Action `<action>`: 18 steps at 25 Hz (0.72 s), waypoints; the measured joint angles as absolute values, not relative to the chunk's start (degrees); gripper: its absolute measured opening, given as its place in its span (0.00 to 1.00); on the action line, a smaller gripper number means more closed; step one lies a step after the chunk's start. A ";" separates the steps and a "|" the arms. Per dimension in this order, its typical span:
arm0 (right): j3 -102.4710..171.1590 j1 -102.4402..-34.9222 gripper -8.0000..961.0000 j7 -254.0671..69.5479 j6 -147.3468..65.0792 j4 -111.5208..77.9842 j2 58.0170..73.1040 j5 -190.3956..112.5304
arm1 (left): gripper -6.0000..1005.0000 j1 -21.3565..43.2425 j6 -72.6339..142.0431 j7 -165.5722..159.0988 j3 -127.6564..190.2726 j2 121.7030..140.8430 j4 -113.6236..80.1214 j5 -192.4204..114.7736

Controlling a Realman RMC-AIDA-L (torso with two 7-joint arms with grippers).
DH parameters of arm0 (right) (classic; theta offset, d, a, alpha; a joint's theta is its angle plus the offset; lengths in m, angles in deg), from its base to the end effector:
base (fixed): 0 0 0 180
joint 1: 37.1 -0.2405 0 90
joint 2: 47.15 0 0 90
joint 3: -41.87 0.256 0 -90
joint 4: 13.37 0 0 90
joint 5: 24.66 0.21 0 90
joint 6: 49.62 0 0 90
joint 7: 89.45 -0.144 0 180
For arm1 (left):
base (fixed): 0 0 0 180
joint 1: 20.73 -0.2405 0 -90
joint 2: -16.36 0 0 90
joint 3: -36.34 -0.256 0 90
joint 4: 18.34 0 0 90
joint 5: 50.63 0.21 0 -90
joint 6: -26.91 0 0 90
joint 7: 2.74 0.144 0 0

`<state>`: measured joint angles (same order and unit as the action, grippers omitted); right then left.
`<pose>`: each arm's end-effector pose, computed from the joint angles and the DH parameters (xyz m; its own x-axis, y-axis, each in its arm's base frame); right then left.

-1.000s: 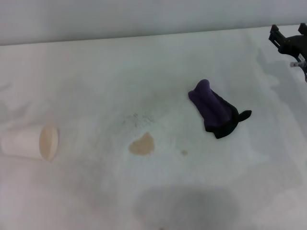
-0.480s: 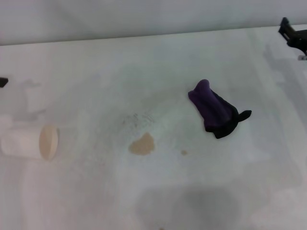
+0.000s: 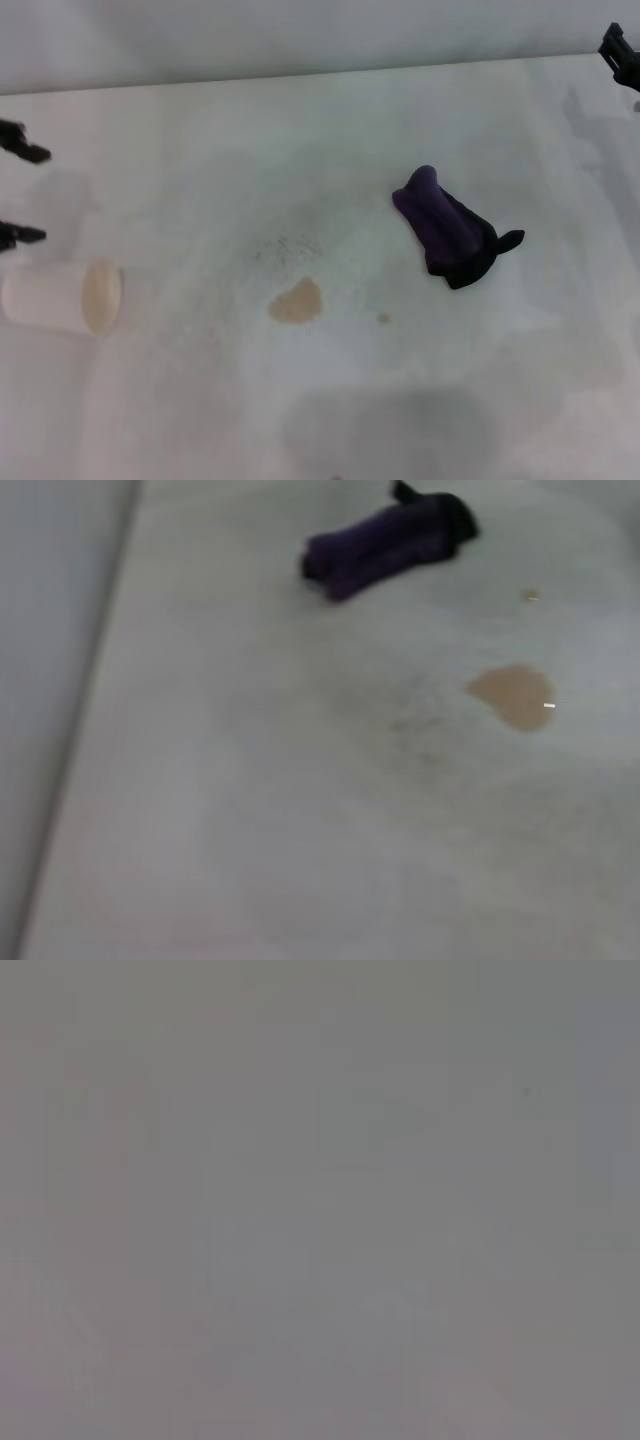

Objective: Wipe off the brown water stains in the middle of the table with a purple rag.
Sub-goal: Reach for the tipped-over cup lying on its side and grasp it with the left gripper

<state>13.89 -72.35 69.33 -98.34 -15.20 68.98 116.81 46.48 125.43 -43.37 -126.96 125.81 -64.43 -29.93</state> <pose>0.3679 0.3871 0.0411 0.5657 -0.1012 -0.8184 -0.8046 0.1497 -0.5747 -0.2358 0.4046 0.1054 0.9499 -0.1909 -0.2475 -0.2306 -0.9625 -0.1429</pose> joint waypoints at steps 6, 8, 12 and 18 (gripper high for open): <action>14.43 -72.99 0.86 69.29 -98.16 -15.49 68.83 116.84 | 0.88 48.69 121.19 -43.25 -126.96 130.96 -65.26 -22.53; 14.47 -73.00 0.86 69.28 -98.13 -15.57 68.77 116.84 | 0.88 49.15 119.34 -43.36 -126.96 132.70 -66.26 -21.48; 14.52 -72.95 0.86 69.28 -98.13 -15.69 68.62 116.84 | 0.88 49.31 118.41 -43.40 -126.95 134.34 -66.98 -20.93; 14.54 -72.65 0.86 69.28 -98.35 -15.83 68.60 116.84 | 0.88 48.47 117.88 -45.85 -126.91 134.89 -65.69 -20.35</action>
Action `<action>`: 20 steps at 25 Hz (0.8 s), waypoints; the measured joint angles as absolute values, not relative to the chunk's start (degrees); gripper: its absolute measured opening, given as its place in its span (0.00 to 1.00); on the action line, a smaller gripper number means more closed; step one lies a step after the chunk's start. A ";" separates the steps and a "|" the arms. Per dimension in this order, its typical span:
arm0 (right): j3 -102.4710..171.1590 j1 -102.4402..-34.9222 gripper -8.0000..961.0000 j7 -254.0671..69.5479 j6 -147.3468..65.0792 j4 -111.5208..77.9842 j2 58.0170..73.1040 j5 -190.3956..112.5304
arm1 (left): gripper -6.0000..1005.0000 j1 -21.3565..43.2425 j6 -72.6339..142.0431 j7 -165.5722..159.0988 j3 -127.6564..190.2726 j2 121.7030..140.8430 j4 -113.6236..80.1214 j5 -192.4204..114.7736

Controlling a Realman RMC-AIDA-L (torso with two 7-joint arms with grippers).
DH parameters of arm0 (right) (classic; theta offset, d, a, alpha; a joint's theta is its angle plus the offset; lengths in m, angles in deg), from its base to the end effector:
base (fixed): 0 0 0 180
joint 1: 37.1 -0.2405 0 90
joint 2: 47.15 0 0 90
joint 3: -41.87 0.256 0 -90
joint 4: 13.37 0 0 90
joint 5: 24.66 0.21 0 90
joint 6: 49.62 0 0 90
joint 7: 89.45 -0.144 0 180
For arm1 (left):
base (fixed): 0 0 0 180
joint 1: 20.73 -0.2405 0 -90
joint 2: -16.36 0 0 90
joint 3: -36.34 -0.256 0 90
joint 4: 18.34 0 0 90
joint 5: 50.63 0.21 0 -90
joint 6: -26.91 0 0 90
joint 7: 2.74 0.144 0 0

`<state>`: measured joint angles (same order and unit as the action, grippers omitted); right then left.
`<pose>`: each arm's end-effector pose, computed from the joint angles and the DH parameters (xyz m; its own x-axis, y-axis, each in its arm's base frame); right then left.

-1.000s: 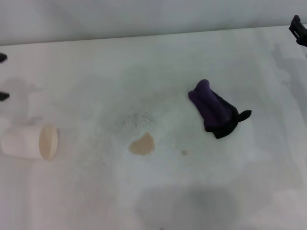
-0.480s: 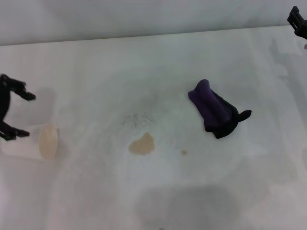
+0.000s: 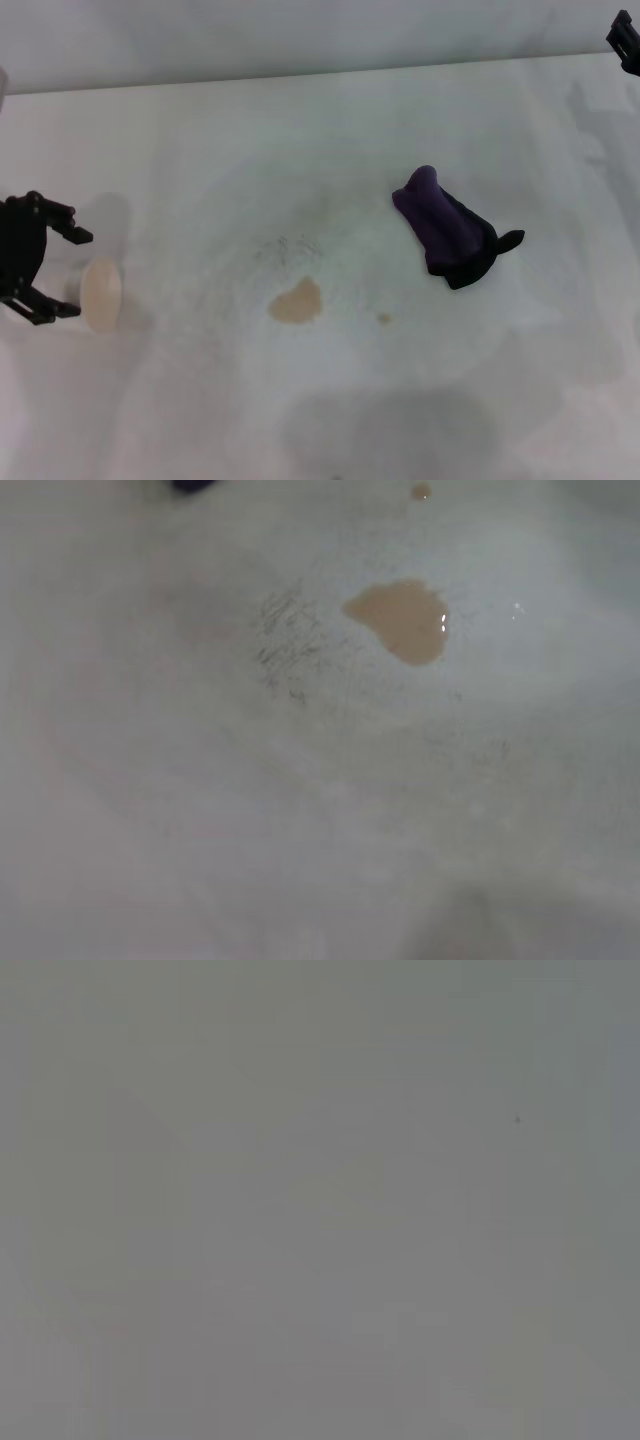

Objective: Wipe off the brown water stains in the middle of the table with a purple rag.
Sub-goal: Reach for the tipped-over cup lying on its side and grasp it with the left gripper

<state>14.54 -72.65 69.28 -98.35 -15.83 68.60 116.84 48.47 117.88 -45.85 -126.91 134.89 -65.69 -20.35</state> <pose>0.3671 0.3910 0.0488 0.5702 -0.0819 -0.8174 -0.8025 0.1574 -0.5756 -0.2433 0.3891 0.0466 0.9119 -0.1731 -0.3721 -0.1910 -0.9815 -0.0115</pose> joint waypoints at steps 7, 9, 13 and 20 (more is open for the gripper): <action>14.54 -72.25 0.86 69.28 -98.40 -15.84 68.43 116.84 | 0.88 47.21 117.84 -46.92 -126.86 135.08 -64.33 -20.82; 14.54 -72.22 0.86 69.28 -98.40 -15.84 68.43 116.84 | 0.88 47.07 117.85 -47.27 -126.86 135.10 -64.30 -20.52; 14.54 -71.80 0.86 69.28 -98.40 -15.95 68.43 116.84 | 0.88 47.01 117.85 -47.34 -126.87 135.00 -64.61 -20.63; 14.54 -71.34 0.86 69.28 -98.49 -16.32 68.47 116.84 | 0.88 46.93 117.87 -48.10 -126.87 134.80 -64.95 -19.71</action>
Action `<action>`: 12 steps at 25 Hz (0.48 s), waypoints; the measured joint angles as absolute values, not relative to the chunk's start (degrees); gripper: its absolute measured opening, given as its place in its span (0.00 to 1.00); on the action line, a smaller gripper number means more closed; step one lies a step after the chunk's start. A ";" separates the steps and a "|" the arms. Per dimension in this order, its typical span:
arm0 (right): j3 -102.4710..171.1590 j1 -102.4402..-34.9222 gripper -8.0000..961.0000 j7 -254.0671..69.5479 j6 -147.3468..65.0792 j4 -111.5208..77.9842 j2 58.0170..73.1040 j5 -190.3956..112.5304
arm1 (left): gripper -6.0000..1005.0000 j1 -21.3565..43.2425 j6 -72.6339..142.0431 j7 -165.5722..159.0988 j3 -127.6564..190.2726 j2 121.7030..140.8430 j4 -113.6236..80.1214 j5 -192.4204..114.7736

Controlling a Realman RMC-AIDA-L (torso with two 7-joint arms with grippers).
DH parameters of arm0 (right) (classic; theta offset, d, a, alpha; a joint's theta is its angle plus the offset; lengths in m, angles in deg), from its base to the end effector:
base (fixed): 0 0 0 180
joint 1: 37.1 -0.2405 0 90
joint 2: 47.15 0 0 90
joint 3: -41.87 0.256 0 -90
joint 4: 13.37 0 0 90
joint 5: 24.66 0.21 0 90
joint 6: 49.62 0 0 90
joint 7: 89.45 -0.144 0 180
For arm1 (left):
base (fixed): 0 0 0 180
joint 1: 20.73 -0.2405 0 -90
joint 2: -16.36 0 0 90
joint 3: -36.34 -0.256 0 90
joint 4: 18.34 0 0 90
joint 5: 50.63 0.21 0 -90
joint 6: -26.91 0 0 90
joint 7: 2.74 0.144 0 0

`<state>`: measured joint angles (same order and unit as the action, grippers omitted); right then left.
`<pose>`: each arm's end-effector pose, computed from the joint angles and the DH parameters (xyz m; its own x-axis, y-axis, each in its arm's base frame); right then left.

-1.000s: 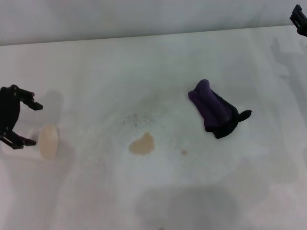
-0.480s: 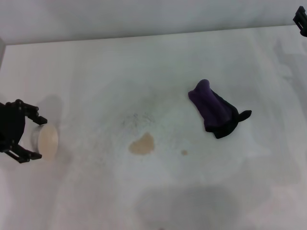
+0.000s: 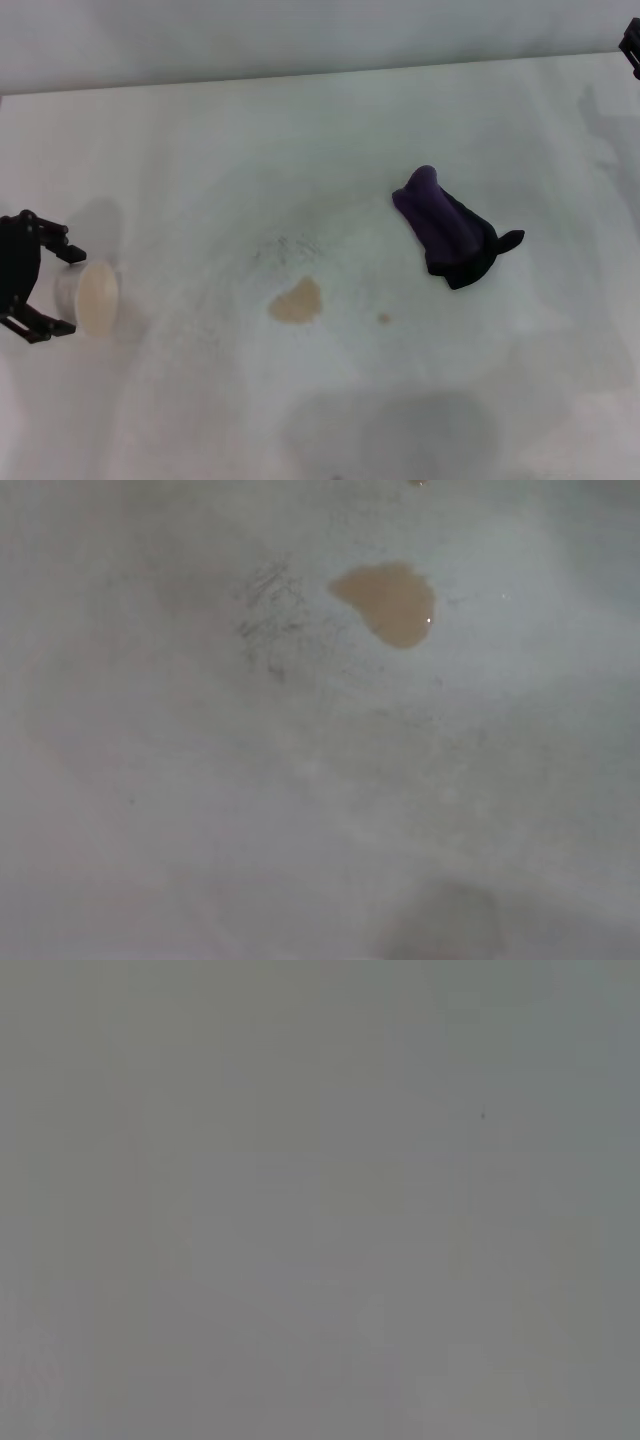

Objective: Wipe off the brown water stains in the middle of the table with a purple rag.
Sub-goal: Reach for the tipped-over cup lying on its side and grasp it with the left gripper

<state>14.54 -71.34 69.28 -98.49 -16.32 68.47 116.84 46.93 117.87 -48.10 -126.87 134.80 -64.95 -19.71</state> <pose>0.3755 0.3839 0.0526 0.5748 -0.0850 -0.8138 -0.7953 0.1761 -0.5801 -0.2539 0.3814 0.0447 0.9211 -0.1151 -0.3720 -0.1283 -0.9917 -0.0108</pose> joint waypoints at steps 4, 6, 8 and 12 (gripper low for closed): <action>14.54 -71.34 0.86 69.28 -98.49 -16.34 68.55 116.84 | 0.88 46.93 117.69 -48.10 -126.87 134.87 -64.95 -19.21; 14.54 -71.35 0.86 69.28 -98.49 -16.35 68.56 116.84 | 0.88 46.77 116.98 -48.10 -126.87 134.95 -64.79 -18.94; 14.54 -71.36 0.86 69.28 -98.49 -16.34 68.60 116.84 | 0.88 46.51 116.03 -48.09 -126.87 135.02 -64.59 -18.63; 14.54 -71.40 0.86 69.28 -98.49 -16.26 68.68 116.84 | 0.88 46.20 114.79 -48.09 -126.87 135.10 -64.38 -18.22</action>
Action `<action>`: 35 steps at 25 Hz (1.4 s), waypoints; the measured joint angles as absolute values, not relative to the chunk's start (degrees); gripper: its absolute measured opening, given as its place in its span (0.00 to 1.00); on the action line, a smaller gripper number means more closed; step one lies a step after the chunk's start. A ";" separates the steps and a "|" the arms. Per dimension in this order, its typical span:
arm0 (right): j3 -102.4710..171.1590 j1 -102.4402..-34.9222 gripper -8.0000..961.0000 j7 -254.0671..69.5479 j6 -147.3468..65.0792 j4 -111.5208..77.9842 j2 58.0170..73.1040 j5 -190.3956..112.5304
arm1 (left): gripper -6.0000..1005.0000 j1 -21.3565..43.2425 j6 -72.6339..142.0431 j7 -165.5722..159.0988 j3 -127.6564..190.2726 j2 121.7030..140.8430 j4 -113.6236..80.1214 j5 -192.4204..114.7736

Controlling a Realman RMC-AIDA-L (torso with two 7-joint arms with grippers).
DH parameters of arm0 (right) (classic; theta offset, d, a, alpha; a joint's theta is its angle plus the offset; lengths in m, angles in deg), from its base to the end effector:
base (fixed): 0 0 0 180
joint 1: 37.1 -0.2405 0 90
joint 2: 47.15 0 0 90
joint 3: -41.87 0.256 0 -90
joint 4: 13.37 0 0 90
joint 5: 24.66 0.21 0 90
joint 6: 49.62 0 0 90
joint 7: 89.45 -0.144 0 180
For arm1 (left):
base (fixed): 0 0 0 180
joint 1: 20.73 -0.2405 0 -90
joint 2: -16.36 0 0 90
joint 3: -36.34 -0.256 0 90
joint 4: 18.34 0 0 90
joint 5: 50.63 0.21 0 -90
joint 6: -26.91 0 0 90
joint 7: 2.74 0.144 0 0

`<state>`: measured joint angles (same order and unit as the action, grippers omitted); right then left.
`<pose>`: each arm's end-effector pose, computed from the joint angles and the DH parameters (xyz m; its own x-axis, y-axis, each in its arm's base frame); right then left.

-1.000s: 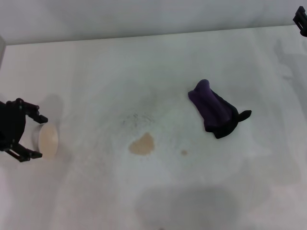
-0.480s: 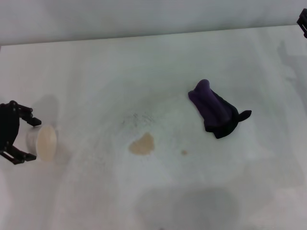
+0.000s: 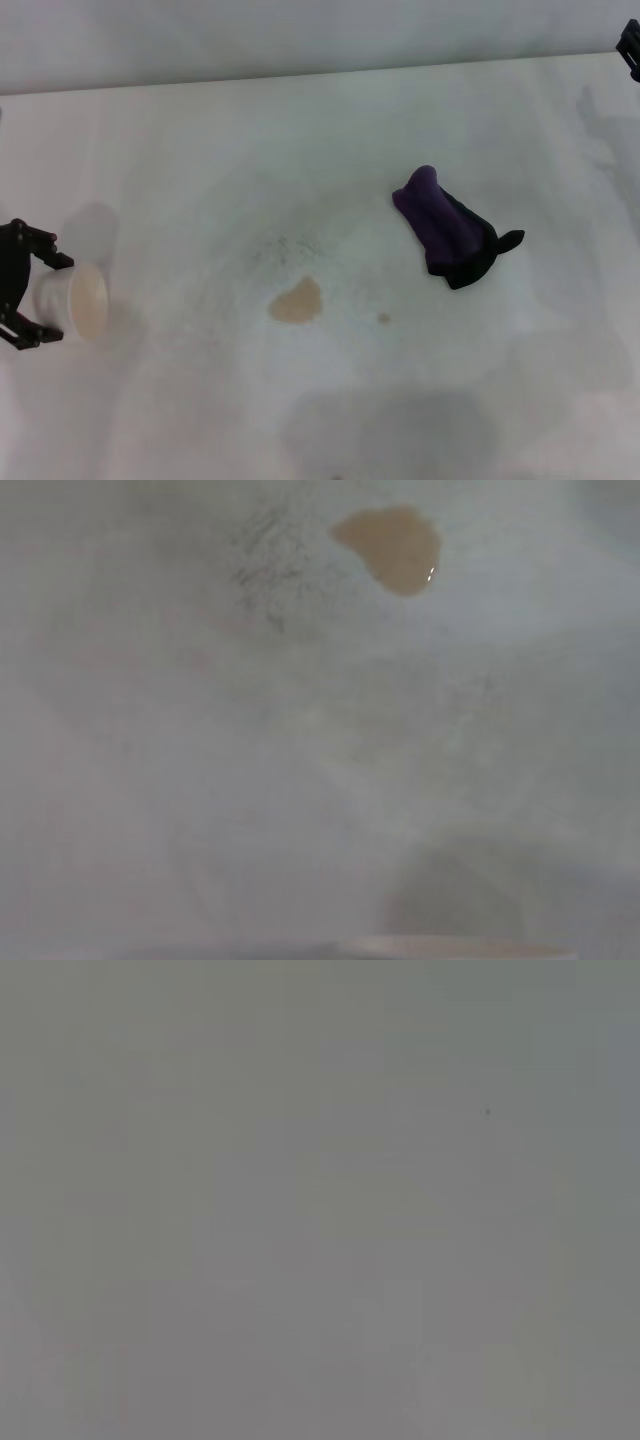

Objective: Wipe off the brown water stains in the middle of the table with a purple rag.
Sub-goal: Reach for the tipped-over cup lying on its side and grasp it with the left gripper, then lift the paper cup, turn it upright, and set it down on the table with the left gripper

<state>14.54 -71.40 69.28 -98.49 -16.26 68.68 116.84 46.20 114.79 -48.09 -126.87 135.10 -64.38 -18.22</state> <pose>0.3746 0.3838 0.0504 0.5719 -0.0869 -0.8157 -0.7975 0.1740 -0.5777 -0.2646 0.3808 0.0433 0.9030 -0.1078 -0.4159 -0.1262 -0.9919 -0.0169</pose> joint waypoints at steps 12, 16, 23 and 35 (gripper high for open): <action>14.54 -71.87 0.86 69.28 -98.48 -16.18 68.69 116.84 | 0.87 45.00 111.86 -48.16 -126.87 135.12 -61.94 -18.23; 14.54 -71.89 0.86 69.28 -98.48 -16.17 68.69 116.84 | 0.87 44.88 111.49 -48.18 -126.87 135.14 -61.93 -18.56; 14.54 -71.65 0.86 69.28 -98.48 -16.09 68.69 116.84 | 0.87 44.64 110.79 -49.04 -126.79 135.24 -61.60 -19.55; 14.38 -71.06 0.86 69.28 -98.49 -16.28 68.50 116.75 | 0.87 42.64 111.03 -52.96 -126.79 135.06 -62.98 -33.76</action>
<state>14.38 -71.06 69.28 -98.49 -16.28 68.50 116.75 42.64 111.03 -52.96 -126.79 135.06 -62.98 -33.76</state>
